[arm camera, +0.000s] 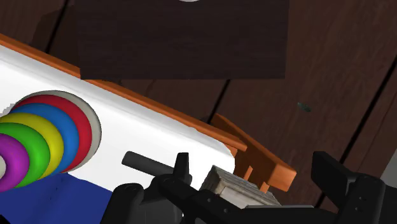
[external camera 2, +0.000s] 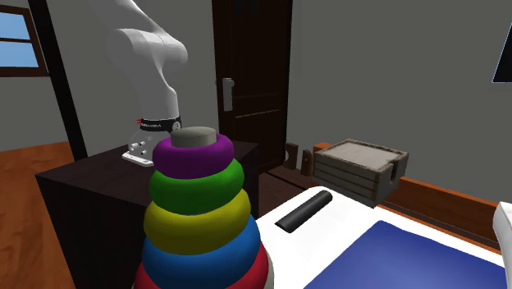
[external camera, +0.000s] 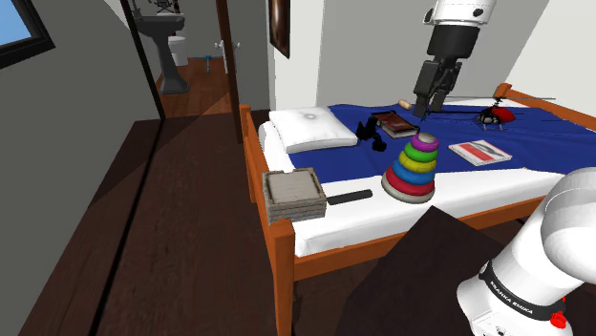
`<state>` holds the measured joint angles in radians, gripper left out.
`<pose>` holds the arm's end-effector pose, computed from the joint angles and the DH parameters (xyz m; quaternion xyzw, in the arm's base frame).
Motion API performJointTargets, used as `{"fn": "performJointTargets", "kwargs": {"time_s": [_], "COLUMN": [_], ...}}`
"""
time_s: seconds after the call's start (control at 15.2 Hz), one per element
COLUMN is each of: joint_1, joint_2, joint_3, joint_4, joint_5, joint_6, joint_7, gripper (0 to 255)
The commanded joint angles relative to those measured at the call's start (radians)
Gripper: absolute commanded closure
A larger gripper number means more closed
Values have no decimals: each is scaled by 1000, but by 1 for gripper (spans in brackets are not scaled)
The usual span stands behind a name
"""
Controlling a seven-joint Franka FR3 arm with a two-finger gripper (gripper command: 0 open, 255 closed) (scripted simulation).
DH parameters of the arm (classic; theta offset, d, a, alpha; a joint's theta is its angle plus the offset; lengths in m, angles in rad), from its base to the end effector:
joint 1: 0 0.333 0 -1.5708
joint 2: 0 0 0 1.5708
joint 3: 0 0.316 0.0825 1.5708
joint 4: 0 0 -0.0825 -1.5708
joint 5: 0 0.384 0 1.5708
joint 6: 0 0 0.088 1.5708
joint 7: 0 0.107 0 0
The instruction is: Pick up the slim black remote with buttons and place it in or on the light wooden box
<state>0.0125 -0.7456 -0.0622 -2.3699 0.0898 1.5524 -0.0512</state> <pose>0.3143 -0.0107 0.5703 -0.9971 -0.0089 0.0336 0.0674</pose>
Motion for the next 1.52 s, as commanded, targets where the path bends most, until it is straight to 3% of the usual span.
{"fn": "performJointTargets", "kwargs": {"time_s": [0.0, 0.73, 1.45], "joint_1": [0, 50, 118], "joint_2": [0, 146, 533], "joint_3": [0, -102, -211], "joint_4": [0, -238, -278], "joint_5": [0, -121, -161], "joint_6": [0, 415, 891], "joint_7": [0, -356, -710], "gripper": [0, 0, 0]}}
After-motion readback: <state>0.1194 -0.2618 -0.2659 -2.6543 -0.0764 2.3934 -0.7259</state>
